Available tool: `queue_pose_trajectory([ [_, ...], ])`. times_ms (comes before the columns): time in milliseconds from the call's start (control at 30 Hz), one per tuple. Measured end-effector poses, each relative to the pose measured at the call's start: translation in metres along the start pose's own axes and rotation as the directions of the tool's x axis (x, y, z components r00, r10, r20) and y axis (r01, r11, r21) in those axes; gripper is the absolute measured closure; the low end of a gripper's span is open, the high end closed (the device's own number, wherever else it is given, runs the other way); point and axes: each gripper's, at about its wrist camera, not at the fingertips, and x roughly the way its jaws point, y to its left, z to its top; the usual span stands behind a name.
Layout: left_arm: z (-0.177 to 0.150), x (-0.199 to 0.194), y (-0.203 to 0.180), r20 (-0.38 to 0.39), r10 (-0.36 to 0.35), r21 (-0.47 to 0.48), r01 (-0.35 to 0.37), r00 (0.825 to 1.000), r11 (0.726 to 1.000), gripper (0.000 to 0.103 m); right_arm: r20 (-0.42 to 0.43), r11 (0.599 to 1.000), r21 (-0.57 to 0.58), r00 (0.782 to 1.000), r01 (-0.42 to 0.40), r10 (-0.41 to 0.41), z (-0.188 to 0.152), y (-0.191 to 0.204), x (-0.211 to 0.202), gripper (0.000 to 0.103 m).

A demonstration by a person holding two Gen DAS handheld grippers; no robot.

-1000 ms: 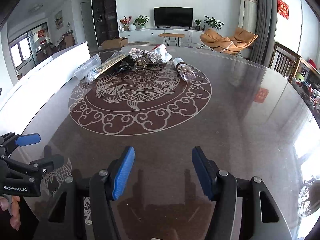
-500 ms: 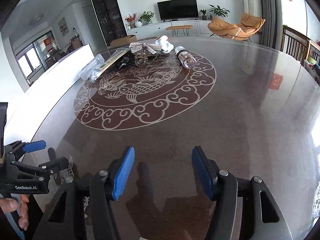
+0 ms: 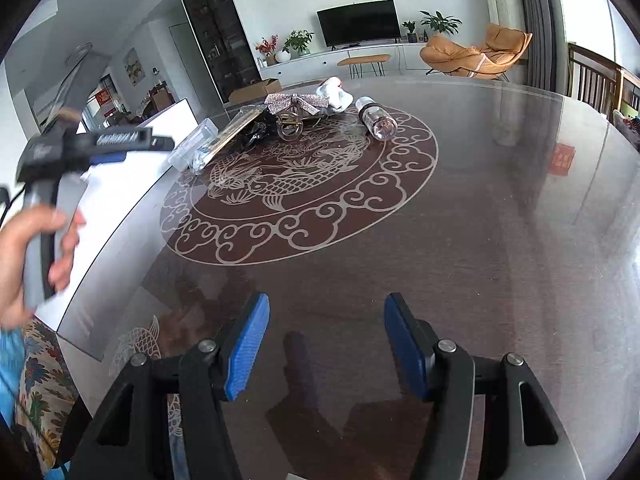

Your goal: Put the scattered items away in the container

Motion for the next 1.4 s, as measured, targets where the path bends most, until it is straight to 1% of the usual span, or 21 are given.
queue_pose_trajectory([
  [67,0.030,0.027,0.003,0.000,0.027,-0.017,-0.027,1.000,0.999,0.003,-0.001,1.000,-0.004,1.000,0.003,-0.003,0.000,0.001,0.000,0.042],
  [133,0.049,0.054,-0.003,-0.002,0.073,0.004,-0.073,0.997,0.997,0.003,-0.001,1.000,-0.003,1.000,0.001,-0.001,0.000,0.000,0.000,0.042],
  [167,0.053,0.070,-0.008,-0.021,0.095,0.022,-0.094,0.995,0.995,0.003,0.000,1.000,-0.002,1.000,-0.003,0.003,0.000,-0.001,0.000,0.042],
  [200,0.054,0.086,-0.012,-0.060,0.106,0.035,-0.104,0.993,0.994,0.003,0.001,1.000,0.002,1.000,-0.008,0.008,0.000,-0.001,0.000,0.042],
  [233,0.052,0.103,-0.016,-0.112,0.095,0.039,-0.092,0.989,0.995,0.003,0.003,1.000,0.007,1.000,-0.015,0.015,-0.001,-0.003,-0.001,0.042],
  [267,0.047,0.118,-0.020,-0.164,0.064,0.038,-0.059,0.984,0.998,0.003,0.005,1.000,0.012,1.000,-0.020,0.020,-0.001,-0.004,-0.001,0.041],
  [300,0.042,0.125,-0.023,-0.186,0.028,0.025,-0.024,0.982,0.999,0.006,0.006,1.000,0.015,1.000,-0.024,0.023,-0.001,-0.005,-0.001,0.041],
  [333,0.038,0.124,-0.026,-0.175,0.000,0.004,0.001,0.985,1.000,0.007,0.006,1.000,0.017,1.000,-0.025,0.025,-0.001,-0.005,-0.001,0.041],
  [367,0.036,0.120,-0.030,-0.169,-0.021,-0.003,0.021,0.985,1.000,0.007,0.006,1.000,0.016,1.000,-0.023,0.023,-0.001,-0.004,-0.001,0.041],
  [400,0.030,0.113,-0.037,-0.166,-0.046,0.015,0.049,0.985,0.999,0.007,0.005,1.000,0.013,1.000,-0.019,0.019,-0.001,-0.003,-0.001,0.041],
  [500,0.002,0.082,-0.066,-0.150,-0.116,0.135,0.137,0.982,0.981,0.007,0.003,1.000,0.004,1.000,-0.010,0.010,-0.001,-0.002,-0.001,0.042],
  [600,-0.034,0.040,-0.091,-0.157,-0.196,0.249,0.231,0.968,0.941,0.007,0.008,1.000,0.014,1.000,-0.020,0.020,-0.001,-0.004,-0.001,0.042],
  [667,-0.053,0.015,-0.100,-0.172,-0.252,0.286,0.293,0.952,0.912,0.007,0.013,0.999,0.025,1.000,-0.027,0.027,-0.002,-0.006,-0.002,0.042],
  [700,-0.057,0.003,-0.098,-0.168,-0.268,0.278,0.307,0.948,0.910,0.007,0.017,0.999,0.032,1.000,-0.026,0.025,-0.002,-0.007,-0.003,0.042],
  [733,-0.057,-0.008,-0.092,-0.151,-0.277,0.255,0.308,0.949,0.917,0.007,0.020,0.999,0.039,1.000,-0.023,0.022,-0.002,-0.009,-0.004,0.042],
  [833,-0.052,-0.036,-0.061,-0.090,-0.299,0.115,0.308,0.950,0.944,0.006,0.029,0.998,0.060,0.999,-0.017,0.015,-0.003,-0.011,-0.005,0.042],
  [900,-0.059,-0.051,-0.044,-0.071,-0.303,0.053,0.307,0.950,0.950,0.006,0.035,0.997,0.075,0.999,-0.015,0.013,-0.003,-0.013,-0.005,0.042],
  [967,-0.075,-0.062,-0.031,-0.053,-0.285,0.035,0.287,0.957,0.957,0.005,0.043,0.996,0.090,0.999,-0.010,0.006,-0.003,-0.016,-0.007,0.042],
  [1067,-0.107,-0.074,-0.022,-0.060,-0.256,0.022,0.258,0.965,0.966,0.005,0.064,0.993,0.114,0.998,-0.009,0.001,-0.003,-0.020,-0.009,0.042],
  [1233,-0.156,-0.077,-0.007,-0.052,-0.255,-0.028,0.253,0.966,0.967,0.005,0.055,0.992,0.127,0.998,-0.014,0.007,-0.003,-0.022,-0.009,0.041],
  [1400,-0.188,-0.069,0.007,-0.088,-0.274,-0.060,0.270,0.958,0.961,0.005,0.042,0.993,0.121,0.999,-0.005,0.000,-0.002,-0.019,-0.006,0.041],
])
